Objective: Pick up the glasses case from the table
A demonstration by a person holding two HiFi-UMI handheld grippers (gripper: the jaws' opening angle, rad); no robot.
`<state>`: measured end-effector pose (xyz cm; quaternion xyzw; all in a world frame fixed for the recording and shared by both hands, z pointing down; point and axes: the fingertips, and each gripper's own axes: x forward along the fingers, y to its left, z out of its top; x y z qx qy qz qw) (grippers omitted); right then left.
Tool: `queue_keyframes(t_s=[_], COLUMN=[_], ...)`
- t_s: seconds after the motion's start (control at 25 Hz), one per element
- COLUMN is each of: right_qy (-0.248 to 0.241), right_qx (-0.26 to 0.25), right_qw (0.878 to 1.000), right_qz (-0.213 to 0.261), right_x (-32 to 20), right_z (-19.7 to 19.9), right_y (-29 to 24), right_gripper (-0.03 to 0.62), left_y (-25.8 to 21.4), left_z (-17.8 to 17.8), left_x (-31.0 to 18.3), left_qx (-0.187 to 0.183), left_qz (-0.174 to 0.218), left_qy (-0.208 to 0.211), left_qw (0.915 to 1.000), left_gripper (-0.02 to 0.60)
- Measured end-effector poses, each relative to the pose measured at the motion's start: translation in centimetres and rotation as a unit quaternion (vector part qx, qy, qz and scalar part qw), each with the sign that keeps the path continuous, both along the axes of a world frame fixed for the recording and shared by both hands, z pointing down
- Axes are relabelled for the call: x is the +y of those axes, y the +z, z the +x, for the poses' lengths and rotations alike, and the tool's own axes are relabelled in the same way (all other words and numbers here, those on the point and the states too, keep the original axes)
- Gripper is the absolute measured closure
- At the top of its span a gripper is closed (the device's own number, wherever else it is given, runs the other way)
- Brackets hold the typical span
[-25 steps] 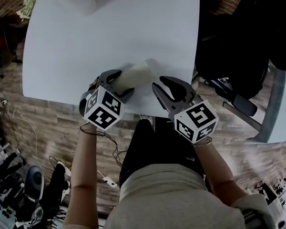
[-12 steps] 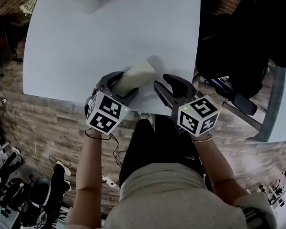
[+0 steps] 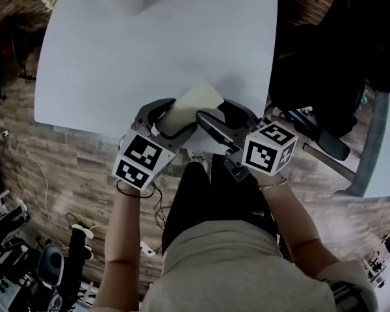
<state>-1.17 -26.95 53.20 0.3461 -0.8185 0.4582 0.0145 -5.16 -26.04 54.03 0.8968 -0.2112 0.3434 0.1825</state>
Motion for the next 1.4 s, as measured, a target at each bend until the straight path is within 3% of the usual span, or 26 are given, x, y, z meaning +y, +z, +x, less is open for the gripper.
queue_keyframes(t_s=[0.52, 0.64, 1.04, 1.4], right_qy=[0.0, -0.004, -0.017, -0.031], right_qx=[-0.071, -0.072, -0.086, -0.095], right_qw=[0.997, 0.997, 0.994, 0.991], right_qz=[0.016, 0.021, 0.065, 0.094], right_x=[-0.4, 0.1, 0.8, 1.8], right_z=[-2.5, -2.9, -3.9, -5.0], right_y=[-4.8, -5.6, -9.6, -12.8], right_gripper=[0.361, 0.399, 0.436, 0.441], left_y=[-4.7, -5.2, -8.0, -10.5], left_z=[0.3, 0.1, -0.6, -1.7], left_x=[2.1, 2.5, 2.8, 3.7], left_qx=[0.038, 0.036, 0.034, 0.014], left_qz=[0.049, 0.062, 0.116, 0.16], left_qy=[0.018, 0.018, 0.003, 0.004], left_qw=[0.9979, 0.9973, 0.9927, 0.987], left_gripper=[0.291, 0.291, 0.291, 0.291])
